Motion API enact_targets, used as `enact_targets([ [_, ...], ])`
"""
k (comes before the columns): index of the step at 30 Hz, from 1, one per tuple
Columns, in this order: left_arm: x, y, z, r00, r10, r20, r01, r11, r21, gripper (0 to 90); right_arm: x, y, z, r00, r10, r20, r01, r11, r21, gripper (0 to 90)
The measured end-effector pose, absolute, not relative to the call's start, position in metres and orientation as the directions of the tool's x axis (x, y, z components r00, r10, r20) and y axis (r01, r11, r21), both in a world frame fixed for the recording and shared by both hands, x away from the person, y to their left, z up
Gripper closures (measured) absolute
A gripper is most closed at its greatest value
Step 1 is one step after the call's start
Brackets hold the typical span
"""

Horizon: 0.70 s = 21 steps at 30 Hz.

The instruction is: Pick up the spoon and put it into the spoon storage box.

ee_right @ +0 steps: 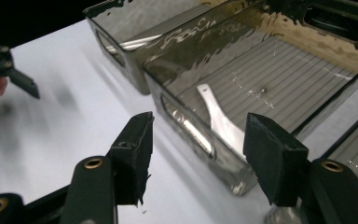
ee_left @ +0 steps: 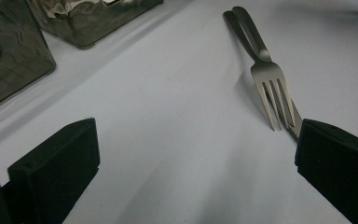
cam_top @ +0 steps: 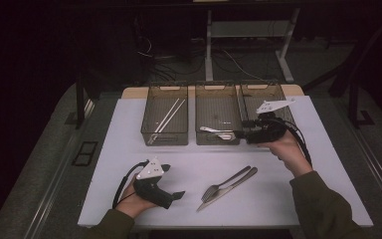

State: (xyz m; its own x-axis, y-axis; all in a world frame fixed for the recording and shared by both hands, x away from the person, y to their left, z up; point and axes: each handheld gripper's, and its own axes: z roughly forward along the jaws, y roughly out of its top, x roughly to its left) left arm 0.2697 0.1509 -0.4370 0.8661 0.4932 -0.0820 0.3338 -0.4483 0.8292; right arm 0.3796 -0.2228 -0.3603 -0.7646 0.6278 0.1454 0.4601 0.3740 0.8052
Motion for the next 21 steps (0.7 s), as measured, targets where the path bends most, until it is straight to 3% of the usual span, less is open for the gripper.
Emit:
enact_targets([
  [5,0.27,0.15,-0.437,0.867,0.492,-0.08,0.331,-0.449,0.83,0.0,0.365,-0.231,-0.367,-0.766,0.628,0.139,0.456,0.378,0.806,46.7],
  [9,0.27,0.15,-0.437,0.867,0.493,-0.078,0.331,-0.451,0.829,0.0,0.355,-0.239,-0.374,-0.762,0.634,0.134,0.461,0.385,0.799,56.8],
  [21,0.269,0.151,-0.437,0.867,0.492,-0.077,0.329,-0.448,0.831,0.0,0.332,-0.255,-0.392,-0.755,0.645,0.115,0.487,0.435,0.757,73.5],
])
